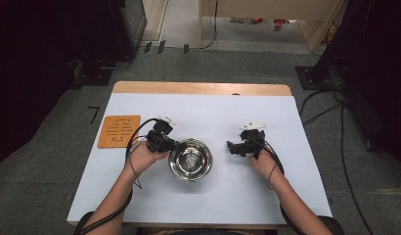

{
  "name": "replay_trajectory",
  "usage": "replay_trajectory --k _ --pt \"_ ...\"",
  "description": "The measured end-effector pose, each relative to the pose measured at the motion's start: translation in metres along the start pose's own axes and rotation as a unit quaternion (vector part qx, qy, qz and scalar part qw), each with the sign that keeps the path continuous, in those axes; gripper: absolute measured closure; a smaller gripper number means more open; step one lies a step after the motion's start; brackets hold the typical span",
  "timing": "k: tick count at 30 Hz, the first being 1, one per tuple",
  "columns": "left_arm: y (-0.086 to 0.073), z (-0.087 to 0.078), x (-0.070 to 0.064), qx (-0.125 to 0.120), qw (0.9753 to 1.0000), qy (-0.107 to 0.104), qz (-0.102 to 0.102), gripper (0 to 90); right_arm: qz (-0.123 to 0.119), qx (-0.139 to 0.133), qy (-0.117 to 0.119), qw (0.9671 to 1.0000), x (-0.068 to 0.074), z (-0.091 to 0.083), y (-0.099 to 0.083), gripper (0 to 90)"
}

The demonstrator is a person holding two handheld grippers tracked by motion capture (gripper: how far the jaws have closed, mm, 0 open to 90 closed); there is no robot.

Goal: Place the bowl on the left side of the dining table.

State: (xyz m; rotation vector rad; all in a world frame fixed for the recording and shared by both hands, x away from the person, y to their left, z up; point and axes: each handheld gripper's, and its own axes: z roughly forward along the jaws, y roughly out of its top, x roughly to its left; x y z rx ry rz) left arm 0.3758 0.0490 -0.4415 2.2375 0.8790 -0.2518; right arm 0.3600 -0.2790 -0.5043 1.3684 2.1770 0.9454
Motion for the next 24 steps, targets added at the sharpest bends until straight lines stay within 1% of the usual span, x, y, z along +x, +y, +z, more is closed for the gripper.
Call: replay_trajectory --k 21,24 --pt "-0.004 -0.008 0.014 -0.005 0.9996 0.017 -0.023 84.7 0.0 0.0 0.0 1.0 0.0 0.0 0.0 4.5" --pt "-0.004 -0.01 0.016 -0.002 0.9994 0.021 -0.026 84.7 0.0 0.0 0.0 1.0 0.0 0.0 0.0 4.4"
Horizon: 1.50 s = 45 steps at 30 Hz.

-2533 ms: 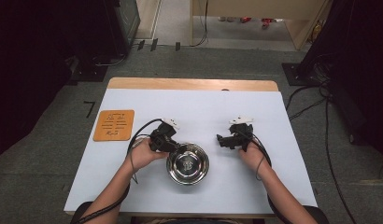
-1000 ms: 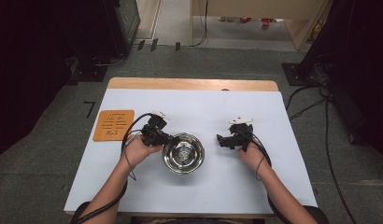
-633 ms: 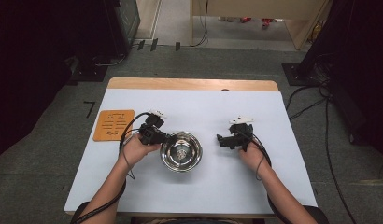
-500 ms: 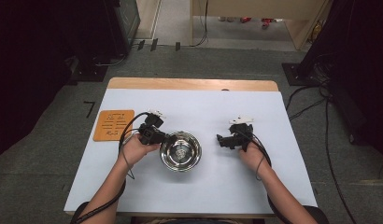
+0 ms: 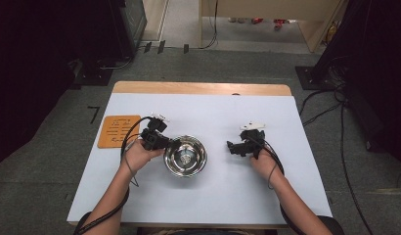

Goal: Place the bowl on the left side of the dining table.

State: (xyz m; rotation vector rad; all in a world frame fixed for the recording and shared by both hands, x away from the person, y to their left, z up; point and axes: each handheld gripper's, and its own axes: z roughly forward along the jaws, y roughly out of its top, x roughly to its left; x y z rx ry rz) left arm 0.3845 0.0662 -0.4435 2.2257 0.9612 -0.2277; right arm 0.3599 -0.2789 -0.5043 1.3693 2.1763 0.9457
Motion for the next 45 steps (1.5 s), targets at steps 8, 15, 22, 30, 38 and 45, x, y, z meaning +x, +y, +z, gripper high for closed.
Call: replay_trajectory --k 8,15,22,30,38,45 --pt "-0.001 -0.003 0.004 -0.004 1.0 0.003 -0.005 84.6 0.0 0.0 0.0 1.0 0.0 0.0 0.0 4.4" --pt "-0.002 -0.006 0.008 -0.005 0.9999 0.006 -0.01 84.6 0.0 0.0 0.0 1.0 0.0 0.0 0.0 4.5" --pt "-0.003 -0.008 0.011 -0.005 0.9998 0.008 -0.016 84.6 0.0 0.0 0.0 1.0 0.0 0.0 0.0 4.4" --pt "-0.004 -0.011 0.015 -0.009 0.9997 0.012 -0.02 84.6 0.0 0.0 0.0 1.0 0.0 0.0 0.0 4.5" --pt "-0.005 -0.015 0.019 -0.011 0.9995 0.016 -0.026 84.6 0.0 0.0 0.0 1.0 0.0 0.0 0.0 4.4" --pt "-0.007 -0.018 0.023 -0.013 0.9992 0.019 -0.031 84.7 0.0 0.0 0.0 1.0 0.0 0.0 0.0 4.4"
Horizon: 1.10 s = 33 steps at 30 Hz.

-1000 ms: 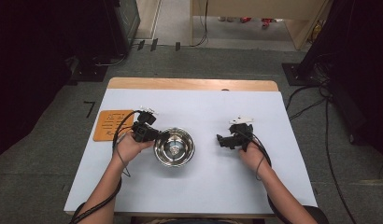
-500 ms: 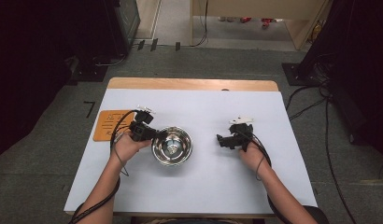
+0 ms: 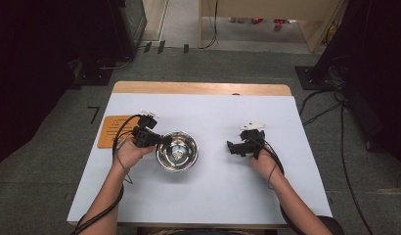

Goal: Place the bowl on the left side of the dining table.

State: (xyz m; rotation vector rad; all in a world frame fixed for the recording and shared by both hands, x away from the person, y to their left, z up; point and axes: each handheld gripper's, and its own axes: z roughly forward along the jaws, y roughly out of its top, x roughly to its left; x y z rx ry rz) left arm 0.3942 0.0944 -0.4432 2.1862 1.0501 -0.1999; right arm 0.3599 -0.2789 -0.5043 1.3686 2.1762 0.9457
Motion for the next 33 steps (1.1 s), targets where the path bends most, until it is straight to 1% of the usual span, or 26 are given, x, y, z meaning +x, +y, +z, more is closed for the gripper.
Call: replay_trajectory --k 5,11,16,27,33 --pt "-0.001 -0.002 0.003 0.001 1.0 0.003 -0.005 84.6 0.0 0.0 0.0 1.0 0.0 0.0 0.0 4.4" --pt "-0.002 -0.005 0.007 -0.004 0.9999 0.005 -0.01 84.6 0.0 0.0 0.0 1.0 0.0 0.0 0.0 4.4" --pt "-0.003 -0.007 0.011 -0.008 0.9998 0.006 -0.018 84.6 0.0 0.0 0.0 1.0 0.0 0.0 0.0 4.4" --pt "-0.005 -0.01 0.016 -0.01 0.9996 0.013 -0.024 84.6 0.0 0.0 0.0 1.0 0.0 0.0 0.0 4.4" --pt "-0.006 -0.013 0.019 -0.015 0.9993 0.012 -0.031 84.6 0.0 0.0 0.0 1.0 0.0 0.0 0.0 4.4"
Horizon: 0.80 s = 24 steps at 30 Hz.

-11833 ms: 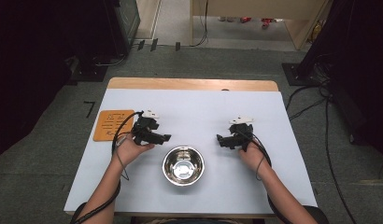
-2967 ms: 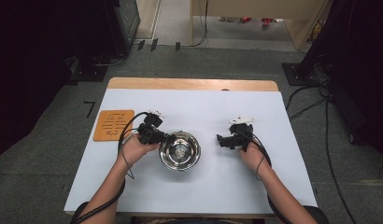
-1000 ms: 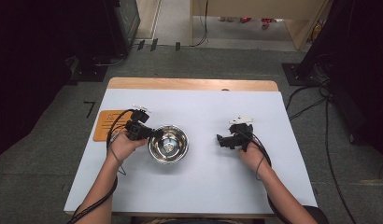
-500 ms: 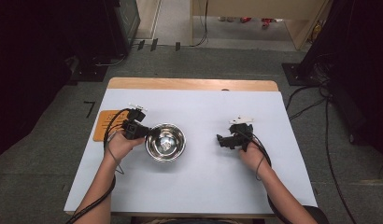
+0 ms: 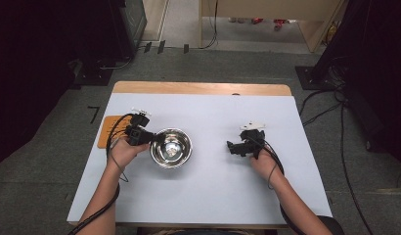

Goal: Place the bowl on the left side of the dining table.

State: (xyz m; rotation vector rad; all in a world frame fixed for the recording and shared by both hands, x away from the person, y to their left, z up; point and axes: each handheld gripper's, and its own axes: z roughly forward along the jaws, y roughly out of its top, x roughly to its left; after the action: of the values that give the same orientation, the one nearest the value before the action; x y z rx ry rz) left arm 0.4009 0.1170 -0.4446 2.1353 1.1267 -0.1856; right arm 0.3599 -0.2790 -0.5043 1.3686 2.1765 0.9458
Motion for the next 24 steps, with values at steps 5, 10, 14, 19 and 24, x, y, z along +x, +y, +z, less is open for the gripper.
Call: replay_trajectory --k 5,10,14,19,24 --pt "-0.001 -0.004 0.004 -0.006 1.0 0.001 -0.007 84.6 0.0 0.0 0.0 1.0 0.0 0.0 0.0 4.4" --pt "-0.002 -0.007 0.009 -0.011 0.9998 0.004 -0.014 84.6 0.0 0.0 0.0 1.0 0.0 0.0 0.0 4.4" --pt "-0.003 -0.009 0.01 -0.012 0.9998 0.009 -0.014 84.6 0.0 0.0 0.0 1.0 0.0 0.0 0.0 4.4" --pt "-0.004 -0.012 0.015 -0.017 0.9996 0.011 -0.022 84.6 0.001 0.0 0.0 1.0 0.0 0.0 0.0 4.4" --pt "-0.005 -0.016 0.018 -0.023 0.9993 0.013 -0.028 84.6 0.001 0.0 0.0 1.0 0.0 0.0 0.0 4.4"
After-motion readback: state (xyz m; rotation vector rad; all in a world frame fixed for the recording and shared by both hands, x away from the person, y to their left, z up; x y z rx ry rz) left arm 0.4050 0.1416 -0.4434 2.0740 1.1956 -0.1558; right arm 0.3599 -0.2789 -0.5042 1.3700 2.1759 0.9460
